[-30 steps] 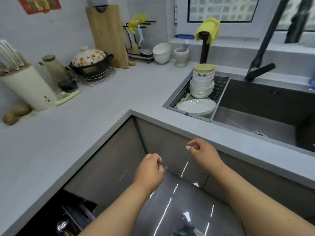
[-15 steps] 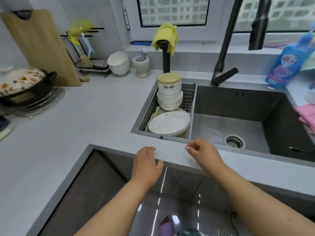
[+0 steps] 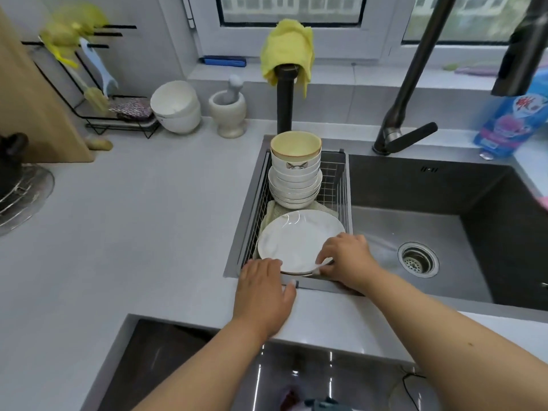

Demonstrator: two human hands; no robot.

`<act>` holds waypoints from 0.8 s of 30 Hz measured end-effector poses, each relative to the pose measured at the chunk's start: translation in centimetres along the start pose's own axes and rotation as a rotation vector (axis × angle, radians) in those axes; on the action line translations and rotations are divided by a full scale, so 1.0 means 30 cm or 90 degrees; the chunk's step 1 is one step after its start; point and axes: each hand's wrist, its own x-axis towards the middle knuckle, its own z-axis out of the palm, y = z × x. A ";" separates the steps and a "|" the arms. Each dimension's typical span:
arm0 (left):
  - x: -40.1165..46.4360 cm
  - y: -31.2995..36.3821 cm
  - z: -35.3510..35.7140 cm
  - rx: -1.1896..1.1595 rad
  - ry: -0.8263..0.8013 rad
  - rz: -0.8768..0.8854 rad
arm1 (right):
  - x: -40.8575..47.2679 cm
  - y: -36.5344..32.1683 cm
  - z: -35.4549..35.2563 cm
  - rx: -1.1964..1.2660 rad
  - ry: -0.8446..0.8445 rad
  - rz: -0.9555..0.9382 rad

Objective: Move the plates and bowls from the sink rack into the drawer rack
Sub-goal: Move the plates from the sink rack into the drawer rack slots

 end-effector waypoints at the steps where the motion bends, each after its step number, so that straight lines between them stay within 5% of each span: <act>1: -0.001 0.000 0.002 -0.007 0.007 0.001 | 0.009 0.008 0.003 -0.010 -0.008 -0.020; 11: -0.009 -0.001 0.000 -0.040 0.015 -0.009 | -0.003 0.039 0.032 0.016 0.176 -0.182; 24: -0.015 0.003 0.001 -0.095 0.050 -0.023 | 0.022 -0.012 -0.035 0.192 0.139 -0.125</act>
